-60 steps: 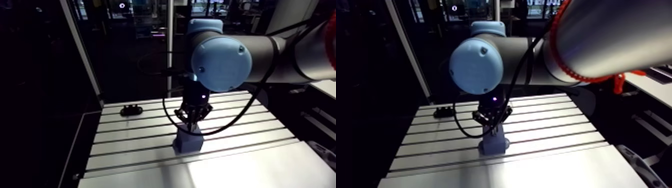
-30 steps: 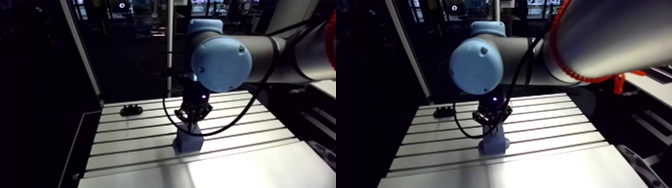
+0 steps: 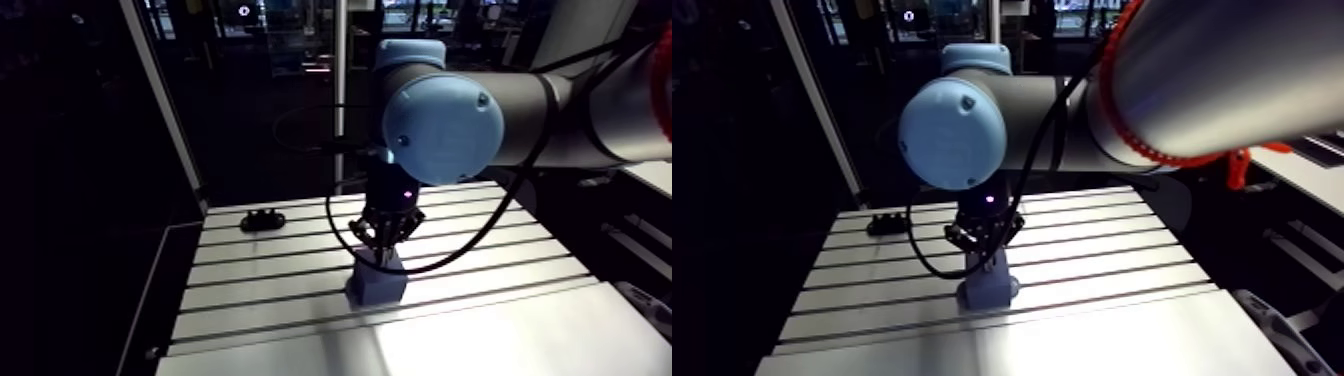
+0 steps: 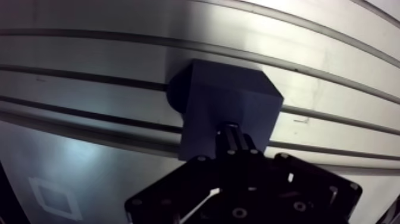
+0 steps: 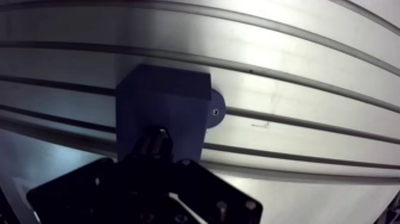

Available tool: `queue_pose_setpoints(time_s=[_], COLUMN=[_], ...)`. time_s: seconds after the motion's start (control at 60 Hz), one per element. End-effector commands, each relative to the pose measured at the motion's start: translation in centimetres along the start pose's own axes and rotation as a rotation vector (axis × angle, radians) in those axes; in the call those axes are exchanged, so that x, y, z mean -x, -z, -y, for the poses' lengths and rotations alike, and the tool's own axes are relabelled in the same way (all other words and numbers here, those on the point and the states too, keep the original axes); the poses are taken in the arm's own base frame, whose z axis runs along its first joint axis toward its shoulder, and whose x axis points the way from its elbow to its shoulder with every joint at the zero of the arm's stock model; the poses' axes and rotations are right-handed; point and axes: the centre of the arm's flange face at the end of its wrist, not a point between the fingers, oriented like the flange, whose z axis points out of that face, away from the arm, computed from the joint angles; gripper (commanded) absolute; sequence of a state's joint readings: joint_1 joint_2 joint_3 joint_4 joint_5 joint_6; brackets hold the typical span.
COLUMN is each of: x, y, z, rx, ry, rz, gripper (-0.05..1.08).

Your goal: Pick up the M10 bolt and insert it into the hex recess until seated.

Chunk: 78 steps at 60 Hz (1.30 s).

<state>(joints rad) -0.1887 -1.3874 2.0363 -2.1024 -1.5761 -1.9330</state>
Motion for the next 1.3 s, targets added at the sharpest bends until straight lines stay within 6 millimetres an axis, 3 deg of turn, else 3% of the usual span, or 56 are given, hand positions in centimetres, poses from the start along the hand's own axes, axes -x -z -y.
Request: queue_pose_setpoints(time_s=[0.017, 0.917, 1.3], x=[0.00, -0.06, -0.29], y=[-0.01, -0.52, 0.47], z=[0.00, 0.15, -0.06], rx=[0.000, 0.000, 0.002], ry=[0.004, 0.010, 0.010], rz=[0.000, -0.003, -0.018], gripper=[1.08, 1.08, 1.08])
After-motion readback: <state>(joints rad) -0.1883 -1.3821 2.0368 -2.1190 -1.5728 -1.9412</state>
